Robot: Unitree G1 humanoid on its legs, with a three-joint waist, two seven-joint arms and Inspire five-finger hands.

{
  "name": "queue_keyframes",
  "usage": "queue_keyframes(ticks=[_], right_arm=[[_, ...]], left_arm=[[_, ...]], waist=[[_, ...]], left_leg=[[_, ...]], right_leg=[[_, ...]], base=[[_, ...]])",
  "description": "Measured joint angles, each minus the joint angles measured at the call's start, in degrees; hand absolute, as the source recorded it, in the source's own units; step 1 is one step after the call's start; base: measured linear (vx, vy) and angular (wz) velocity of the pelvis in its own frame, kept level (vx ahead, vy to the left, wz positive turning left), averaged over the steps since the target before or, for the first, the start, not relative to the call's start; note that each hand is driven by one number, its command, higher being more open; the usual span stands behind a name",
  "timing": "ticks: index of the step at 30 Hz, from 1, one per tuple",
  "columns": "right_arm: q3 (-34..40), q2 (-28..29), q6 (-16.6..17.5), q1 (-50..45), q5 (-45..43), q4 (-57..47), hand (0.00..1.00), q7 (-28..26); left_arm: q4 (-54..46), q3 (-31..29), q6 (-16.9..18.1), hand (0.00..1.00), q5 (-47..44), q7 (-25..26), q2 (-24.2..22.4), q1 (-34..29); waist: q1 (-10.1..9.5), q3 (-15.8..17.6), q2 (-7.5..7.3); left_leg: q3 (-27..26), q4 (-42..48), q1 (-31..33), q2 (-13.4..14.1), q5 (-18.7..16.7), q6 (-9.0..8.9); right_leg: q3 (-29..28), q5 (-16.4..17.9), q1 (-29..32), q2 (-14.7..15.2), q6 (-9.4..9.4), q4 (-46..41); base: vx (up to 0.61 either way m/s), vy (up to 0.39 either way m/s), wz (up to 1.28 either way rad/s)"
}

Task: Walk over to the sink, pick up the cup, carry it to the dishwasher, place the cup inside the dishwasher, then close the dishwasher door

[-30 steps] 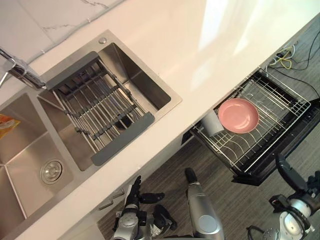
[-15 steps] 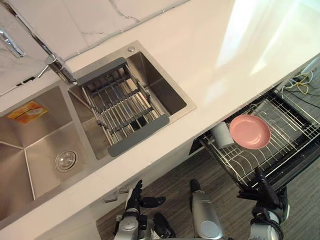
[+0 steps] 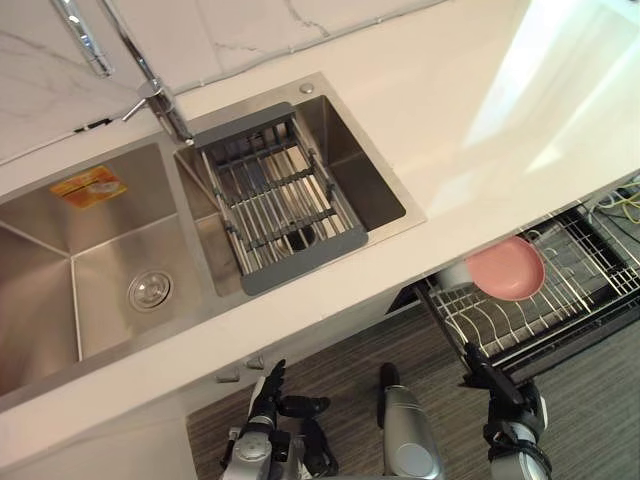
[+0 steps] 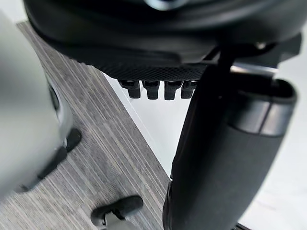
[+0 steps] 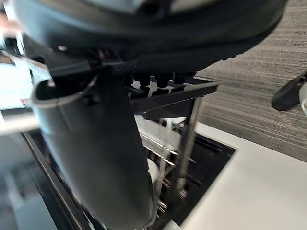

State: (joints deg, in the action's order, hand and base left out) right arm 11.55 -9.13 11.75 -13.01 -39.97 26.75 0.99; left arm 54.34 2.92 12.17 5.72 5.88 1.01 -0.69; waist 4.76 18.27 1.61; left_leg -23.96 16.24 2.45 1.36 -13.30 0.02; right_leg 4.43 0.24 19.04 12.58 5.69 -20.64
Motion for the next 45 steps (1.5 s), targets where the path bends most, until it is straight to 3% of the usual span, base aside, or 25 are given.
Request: queue_keyframes(ticks=[7, 21, 32, 37, 45], right_arm=[[-9.6, -4.2, -1.6, 4.4, 6.8, -0.3, 1.0, -2.7], [-10.8, -12.1, -4.2, 17.6, 19.4, 4.4, 1.0, -0.2], [-11.2, -16.0, -4.2, 21.3, 24.5, 9.2, 1.0, 2.7], [-12.1, -16.8, -4.2, 21.3, 24.9, 9.1, 1.0, 2.1], [-10.6, -16.2, -4.9, 9.1, 29.0, -2.0, 1.0, -0.2]], left_arm=[[0.0, 0.8, 0.5, 1.0, 0.0, 0.0, 2.5, 0.0], [0.3, 1.2, 0.9, 1.0, 1.0, -0.9, 3.1, -0.1], [0.0, 0.9, 1.4, 1.0, 0.9, -0.9, 3.2, -0.3], [0.0, 0.9, 1.4, 1.0, 0.9, -0.8, 3.2, -0.3], [0.4, 0.9, 0.6, 1.0, 1.0, -0.9, 3.3, -0.6]], waist=[[-0.93, -0.1, 0.13], [-2.2, -0.2, 2.5], [-2.07, 0.1, 3.11], [-1.77, 0.5, 3.64], [-1.72, 0.1, 3.64]], left_leg=[[4.4, 0.0, 3.0, -0.4, 2.0, -0.13], [10.3, -0.3, 7.0, -0.5, 5.2, 0.03], [12.8, -2.1, 8.1, -0.4, 7.5, -0.63], [14.7, -3.3, 7.9, -0.2, 8.0, -1.01], [18.9, -9.2, 3.3, 0.8, 10.5, -2.4]], right_leg=[[4.1, -0.5, 0.0, 1.4, -0.47, 1.2], [9.9, -1.3, -0.3, 2.1, -1.65, 2.5], [12.0, -2.4, -1.5, 1.4, -2.33, 5.9], [12.7, -2.6, -2.8, 0.6, -2.4, 8.0], [16.2, -3.3, -8.9, -2.1, -2.86, 12.8]], base=[[-0.07, -0.05, 0.35], [-0.02, -0.04, 0.21], [-0.04, -0.021, 0.11], [-0.04, -0.028, 0.09], [0.08, -0.06, 0.21]])
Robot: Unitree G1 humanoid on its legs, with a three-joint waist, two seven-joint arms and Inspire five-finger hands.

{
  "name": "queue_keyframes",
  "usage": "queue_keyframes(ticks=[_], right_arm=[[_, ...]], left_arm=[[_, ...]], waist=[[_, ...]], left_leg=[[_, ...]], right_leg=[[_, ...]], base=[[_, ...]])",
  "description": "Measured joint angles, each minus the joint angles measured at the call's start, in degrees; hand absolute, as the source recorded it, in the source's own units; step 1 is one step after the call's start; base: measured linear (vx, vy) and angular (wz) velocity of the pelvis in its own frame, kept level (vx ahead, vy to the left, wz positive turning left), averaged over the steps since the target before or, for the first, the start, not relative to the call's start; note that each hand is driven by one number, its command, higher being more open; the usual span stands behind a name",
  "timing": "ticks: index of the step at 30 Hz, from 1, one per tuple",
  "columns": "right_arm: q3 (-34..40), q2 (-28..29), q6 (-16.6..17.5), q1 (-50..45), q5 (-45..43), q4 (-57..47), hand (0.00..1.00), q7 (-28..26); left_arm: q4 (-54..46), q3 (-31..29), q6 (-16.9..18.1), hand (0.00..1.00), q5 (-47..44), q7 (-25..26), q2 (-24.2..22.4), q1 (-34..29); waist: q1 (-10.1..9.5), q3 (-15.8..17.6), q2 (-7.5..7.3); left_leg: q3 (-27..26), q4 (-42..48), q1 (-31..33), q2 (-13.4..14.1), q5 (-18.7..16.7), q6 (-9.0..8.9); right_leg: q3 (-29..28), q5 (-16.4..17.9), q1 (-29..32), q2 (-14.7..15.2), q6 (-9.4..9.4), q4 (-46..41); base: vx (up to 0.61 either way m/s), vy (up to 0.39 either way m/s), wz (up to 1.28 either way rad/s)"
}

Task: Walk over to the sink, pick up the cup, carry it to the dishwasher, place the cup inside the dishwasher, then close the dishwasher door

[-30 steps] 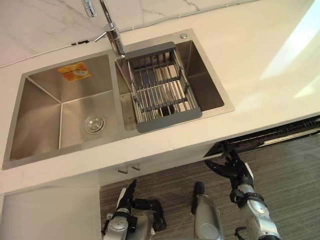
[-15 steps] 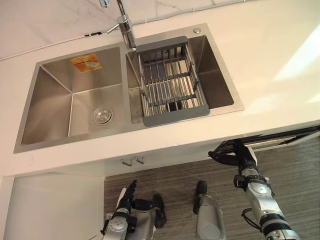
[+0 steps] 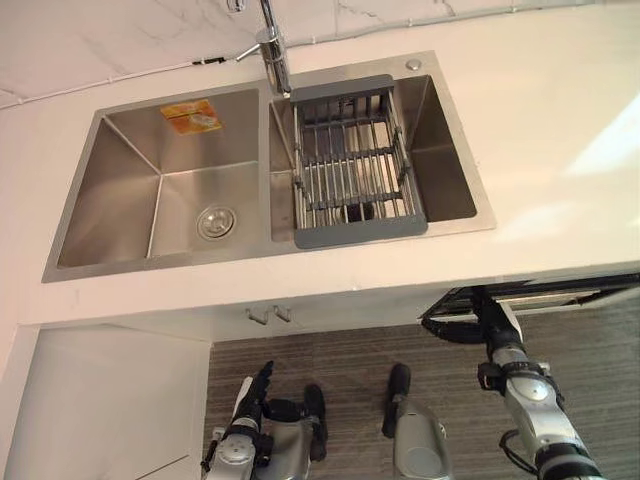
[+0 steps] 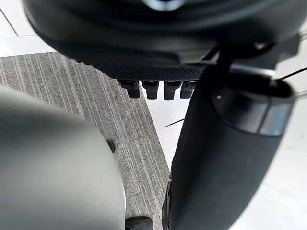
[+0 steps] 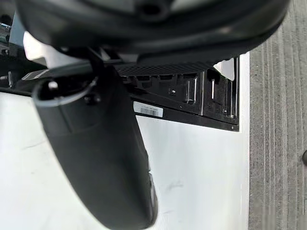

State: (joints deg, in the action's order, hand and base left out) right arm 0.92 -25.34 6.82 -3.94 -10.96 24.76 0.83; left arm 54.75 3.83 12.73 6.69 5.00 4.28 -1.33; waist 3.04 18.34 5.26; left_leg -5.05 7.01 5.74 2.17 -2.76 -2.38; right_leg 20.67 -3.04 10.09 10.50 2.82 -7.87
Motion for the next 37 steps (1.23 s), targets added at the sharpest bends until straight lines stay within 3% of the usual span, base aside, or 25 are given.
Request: queue_keyframes(ticks=[5, 12, 19, 37], right_arm=[[3.0, 6.0, 0.0, -5.6, 4.2, -0.7, 1.0, -0.7], [5.6, 14.2, 1.8, -5.6, 11.3, 10.4, 1.0, 1.2], [6.3, 18.9, 0.3, -5.6, 13.2, 24.1, 1.0, 1.6], [11.4, 20.6, -0.5, -4.0, 10.2, 33.3, 1.0, 2.9]], left_arm=[[1.9, 0.0, -0.4, 1.0, 0.1, 0.0, 0.3, -0.2], [2.0, 0.0, -0.9, 1.0, 0.1, 0.0, 1.7, -1.0], [3.4, -0.3, -1.7, 1.0, -0.2, 0.1, 1.7, -1.9], [4.7, -3.6, -2.5, 1.0, -2.3, -0.3, 1.9, -2.9]], waist=[[-0.03, -3.5, -0.84], [-0.62, -8.2, -4.44], [-1.2, -9.7, -4.25], [-1.48, -12.2, -6.03]], left_leg=[[1.1, -3.1, -3.3, 1.1, 0.8, -0.46], [1.2, -4.9, -6.9, 1.7, 0.4, -1.21], [1.5, -6.0, -7.8, 1.6, 0.4, -1.21], [1.9, -8.5, -10.9, 1.5, 0.9, -1.1]], right_leg=[[1.4, -0.4, -3.4, -1.6, -0.53, 2.5], [1.9, -0.4, -7.9, -2.9, -0.41, 6.1], [2.3, -0.5, -9.3, -3.1, -0.17, 7.5], [2.8, -0.8, -12.4, -3.7, 0.2, 9.7]], base=[[0.14, -0.054, 0.09], [0.07, -0.023, 0.02], [-0.01, -0.003, 0.02], [0.01, 0.0, 0.0]])
